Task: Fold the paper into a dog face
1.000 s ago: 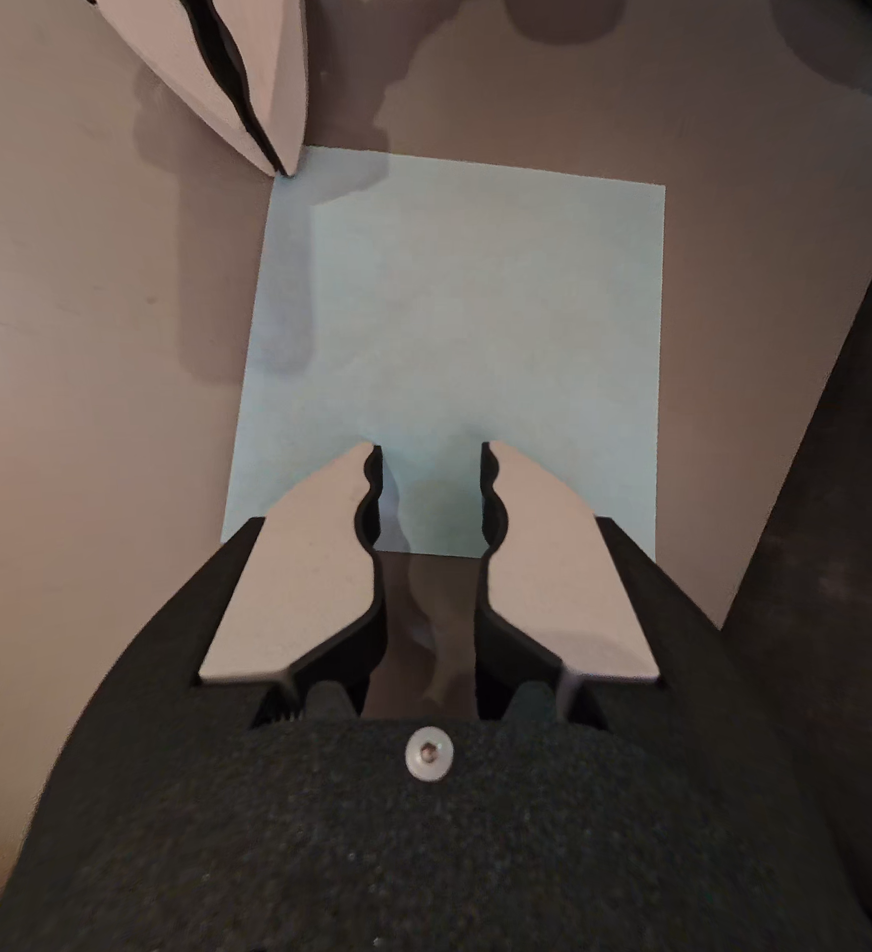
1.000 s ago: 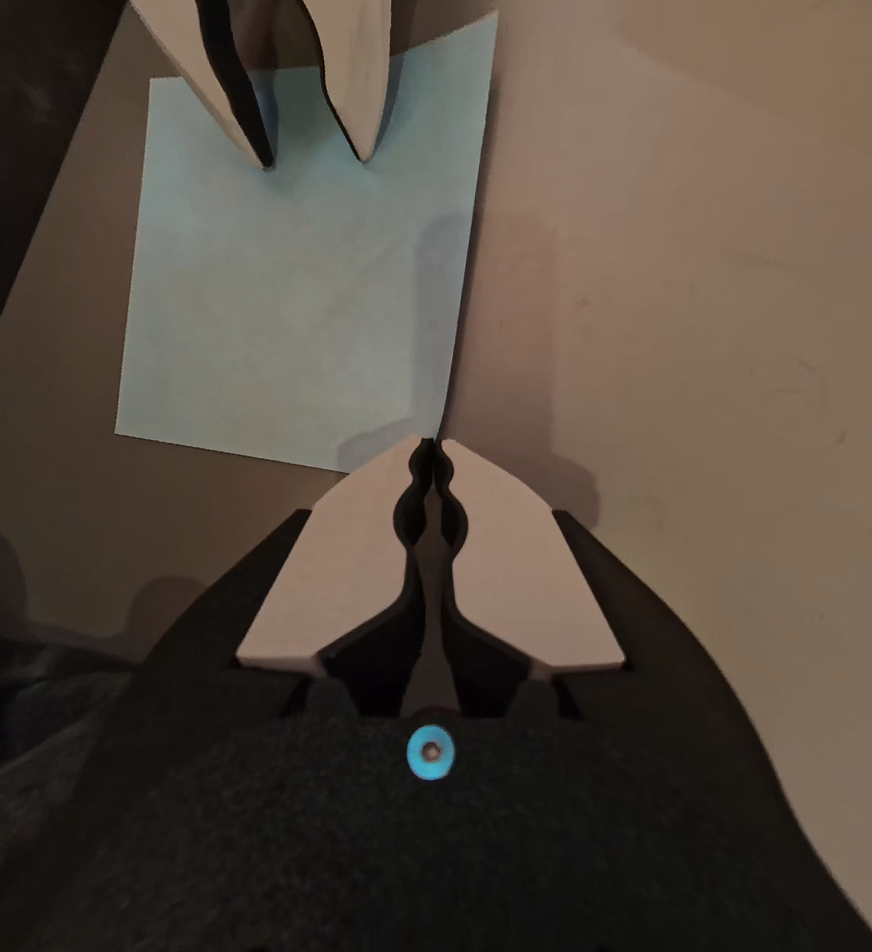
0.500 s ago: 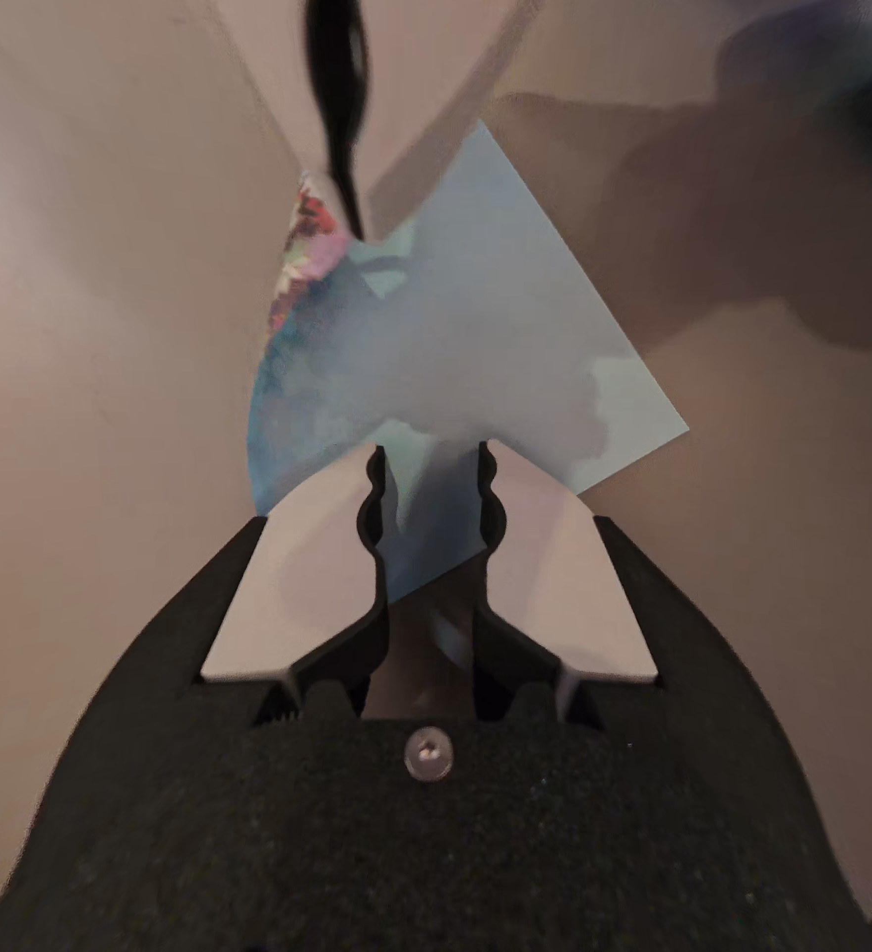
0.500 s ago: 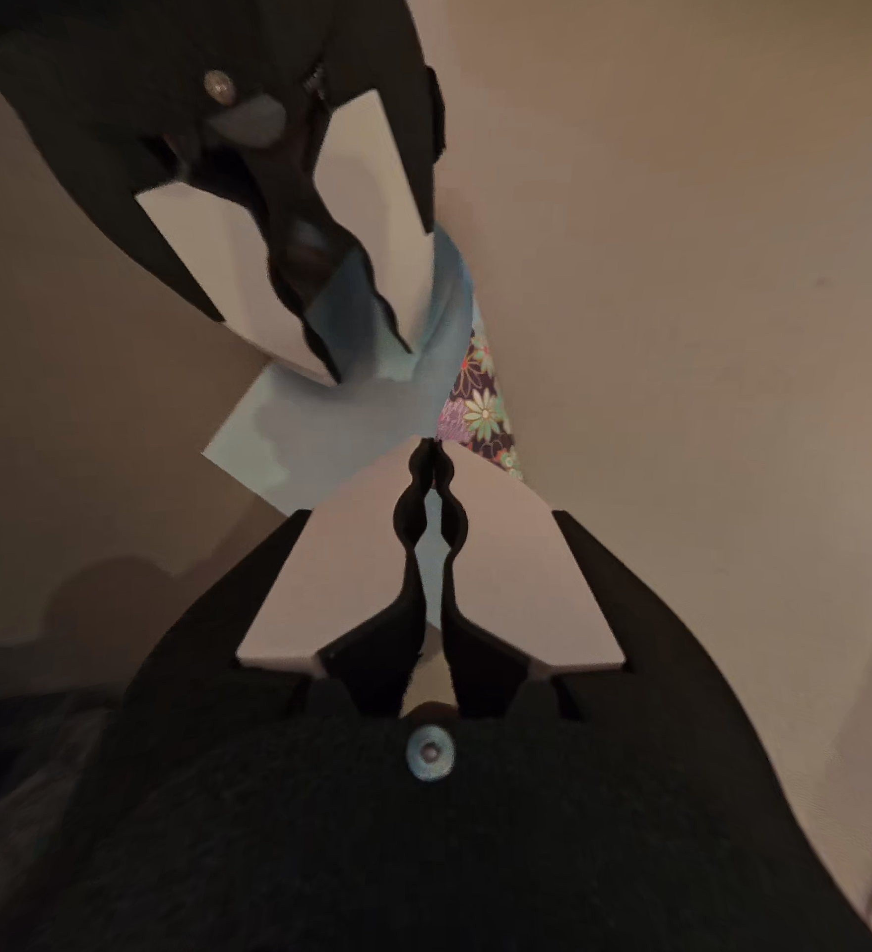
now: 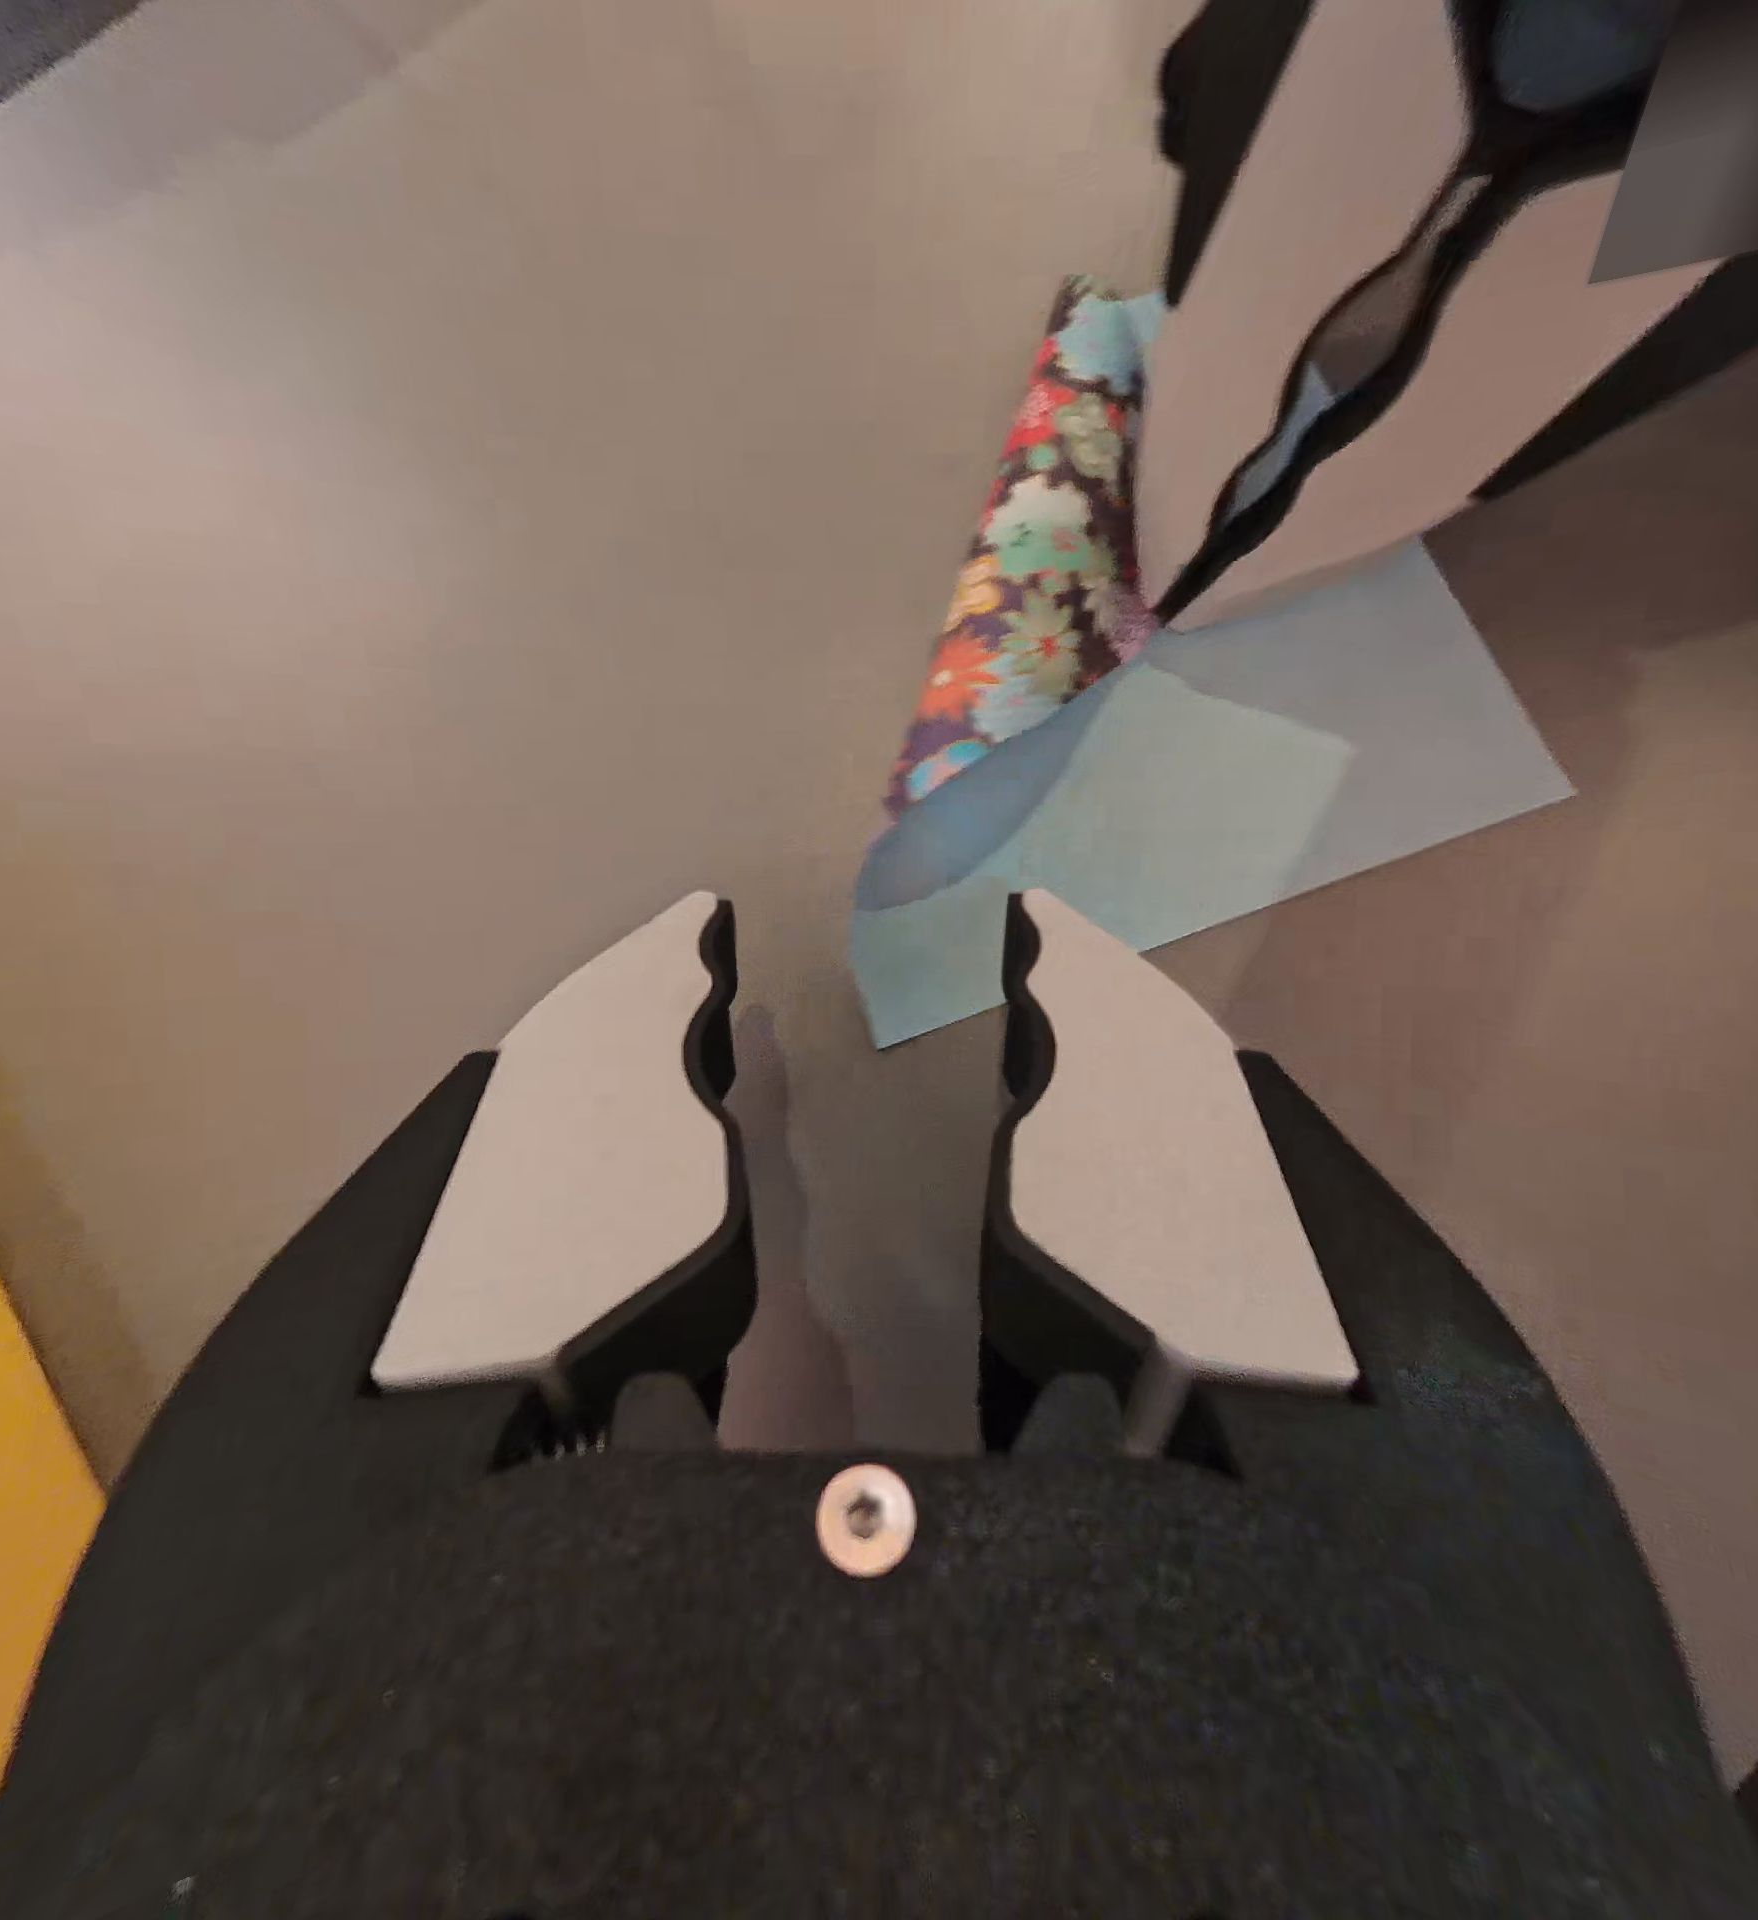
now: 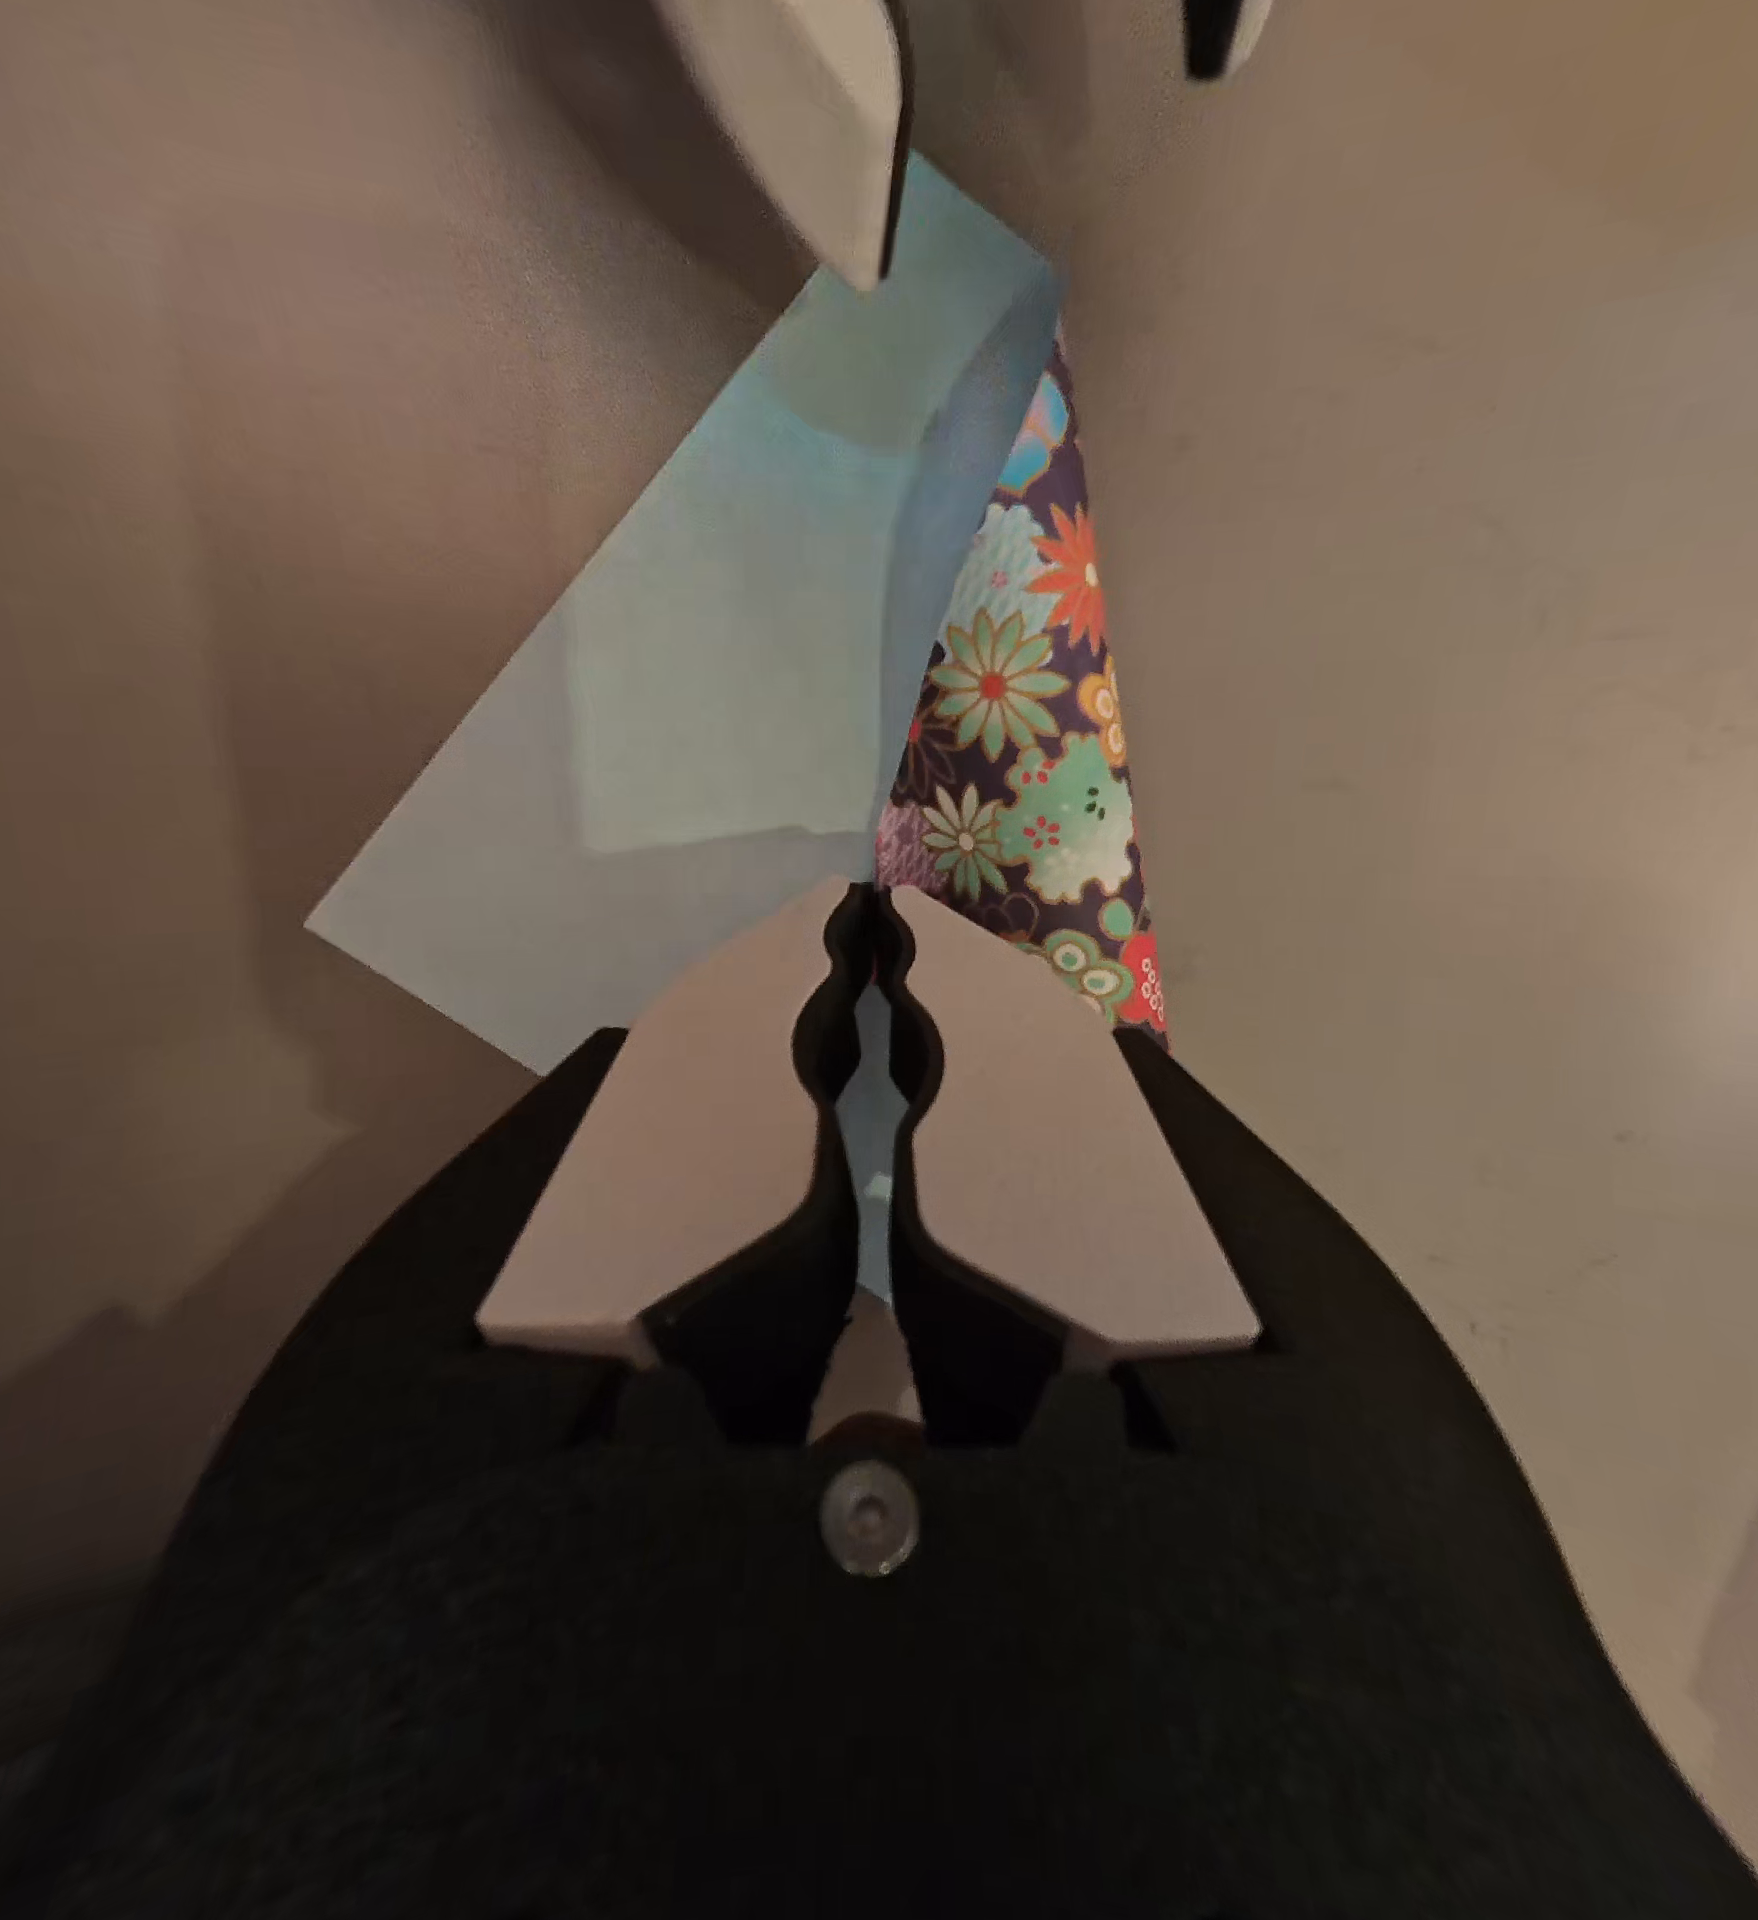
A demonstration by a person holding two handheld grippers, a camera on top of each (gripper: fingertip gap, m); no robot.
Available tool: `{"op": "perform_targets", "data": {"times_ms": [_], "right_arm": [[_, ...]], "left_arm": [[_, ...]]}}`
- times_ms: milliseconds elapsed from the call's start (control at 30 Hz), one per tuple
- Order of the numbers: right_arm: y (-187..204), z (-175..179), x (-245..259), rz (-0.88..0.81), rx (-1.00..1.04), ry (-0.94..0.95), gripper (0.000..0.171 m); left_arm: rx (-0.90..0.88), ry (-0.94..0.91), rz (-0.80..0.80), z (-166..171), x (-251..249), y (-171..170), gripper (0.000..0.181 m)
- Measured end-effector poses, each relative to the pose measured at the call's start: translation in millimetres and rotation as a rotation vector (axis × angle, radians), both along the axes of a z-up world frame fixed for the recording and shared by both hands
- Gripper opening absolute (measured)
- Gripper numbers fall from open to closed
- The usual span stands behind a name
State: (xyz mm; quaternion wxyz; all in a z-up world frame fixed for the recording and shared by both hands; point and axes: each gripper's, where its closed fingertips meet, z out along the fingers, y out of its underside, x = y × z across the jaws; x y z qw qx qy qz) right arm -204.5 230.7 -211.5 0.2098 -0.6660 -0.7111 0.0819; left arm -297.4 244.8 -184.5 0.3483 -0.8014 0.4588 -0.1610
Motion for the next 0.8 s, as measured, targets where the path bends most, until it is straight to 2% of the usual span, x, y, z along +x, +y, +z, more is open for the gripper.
{"op": "perform_targets", "data": {"times_ms": [167, 267, 433, 667, 800], "right_arm": [[0.5, 0.3, -1.3, 0.027, 0.038, 0.019, 0.0], [2.7, 0.5, -2.4, 0.041, 0.081, 0.019, 0.0], [4.3, 4.7, -8.0, 0.015, 0.098, 0.061, 0.0], [-19.5, 17.1, -9.0, -0.036, 0.065, 0.131, 0.0], [-37.5, 11.0, -9.9, -0.073, 0.055, 0.125, 0.0]], "left_arm": [[-0.029, 0.023, -0.12, -11.4, 5.2, 1.6, 0.049], [-0.025, 0.081, -0.156, -22.8, 8.6, 1.3, 0.035], [-0.035, 0.067, -0.132, -24.5, 13.0, 0.5, 0.004], [0.07, 0.111, -0.052, -24.0, 10.8, -1.2, 0.0], [0.104, 0.112, -0.035, -22.5, 14.0, -6.7, 0.0]]}}
